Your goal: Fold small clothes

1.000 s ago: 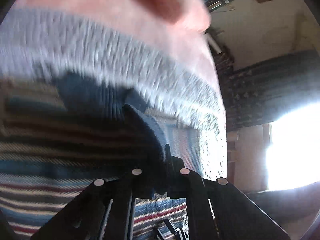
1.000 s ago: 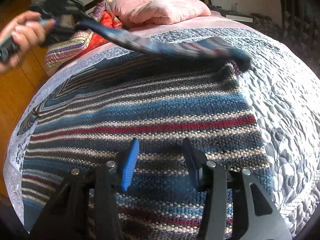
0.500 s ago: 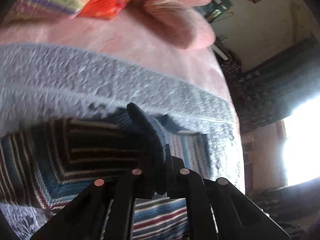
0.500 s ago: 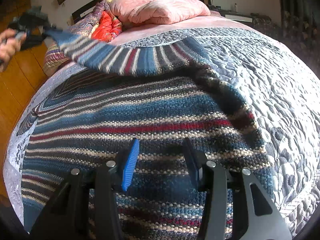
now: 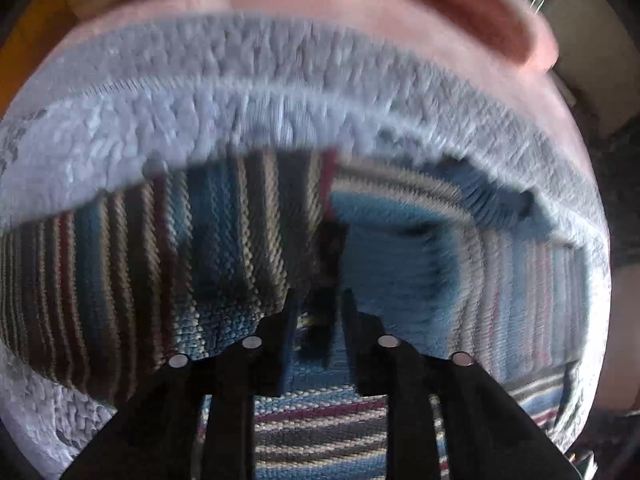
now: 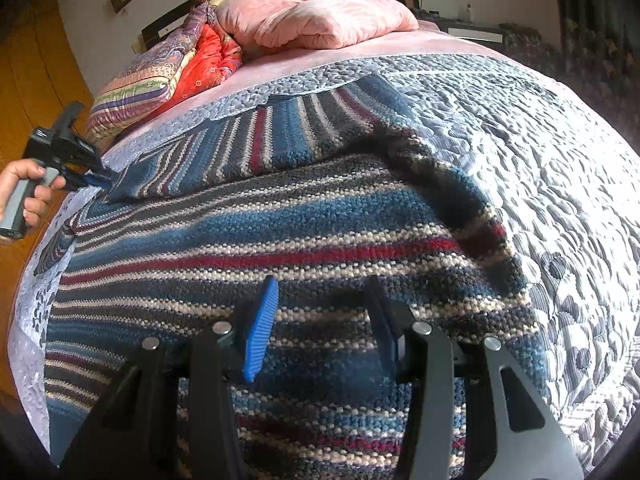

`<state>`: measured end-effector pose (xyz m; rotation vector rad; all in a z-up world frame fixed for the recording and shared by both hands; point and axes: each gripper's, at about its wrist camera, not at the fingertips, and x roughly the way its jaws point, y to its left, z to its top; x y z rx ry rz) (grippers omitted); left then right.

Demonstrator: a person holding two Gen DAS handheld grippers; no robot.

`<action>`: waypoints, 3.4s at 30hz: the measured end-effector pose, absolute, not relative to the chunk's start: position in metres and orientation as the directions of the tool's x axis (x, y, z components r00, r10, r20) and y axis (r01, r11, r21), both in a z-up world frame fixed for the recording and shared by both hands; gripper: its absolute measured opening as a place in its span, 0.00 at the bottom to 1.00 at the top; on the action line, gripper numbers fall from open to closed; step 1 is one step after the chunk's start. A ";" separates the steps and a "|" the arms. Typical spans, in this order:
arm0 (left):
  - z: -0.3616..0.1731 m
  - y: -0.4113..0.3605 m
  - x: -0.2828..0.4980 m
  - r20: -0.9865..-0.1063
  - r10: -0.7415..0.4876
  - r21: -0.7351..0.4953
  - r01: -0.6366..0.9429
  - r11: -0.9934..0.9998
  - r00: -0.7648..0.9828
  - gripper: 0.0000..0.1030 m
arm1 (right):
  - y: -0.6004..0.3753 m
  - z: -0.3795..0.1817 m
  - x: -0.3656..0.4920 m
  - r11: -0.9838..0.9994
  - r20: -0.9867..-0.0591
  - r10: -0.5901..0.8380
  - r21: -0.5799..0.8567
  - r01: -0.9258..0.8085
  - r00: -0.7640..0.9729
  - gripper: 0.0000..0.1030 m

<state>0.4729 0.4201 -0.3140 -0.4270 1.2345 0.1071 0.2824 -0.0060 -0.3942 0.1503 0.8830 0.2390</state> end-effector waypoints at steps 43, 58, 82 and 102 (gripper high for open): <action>-0.374 0.816 0.221 -0.807 -0.016 -0.563 -0.761 0.323 0.590 0.71 | 0.010 -0.406 0.284 0.988 -0.806 0.140 0.079 -0.130 0.575 0.55; -0.283 0.791 0.244 -0.701 0.021 -0.627 -0.629 0.460 0.713 0.09 | 0.016 -0.399 0.282 0.985 -0.817 0.157 0.088 -0.150 0.555 0.56; -0.150 0.458 0.423 -0.552 -0.323 -0.585 -0.081 0.807 0.769 0.08 | 0.012 -0.341 0.264 0.931 -0.769 0.363 0.322 -0.172 0.526 0.55; -0.309 0.363 0.399 -0.708 -0.439 -0.578 -0.097 0.810 0.553 0.69 | 0.030 -0.362 0.385 0.702 -0.643 0.690 0.707 -0.089 0.332 0.66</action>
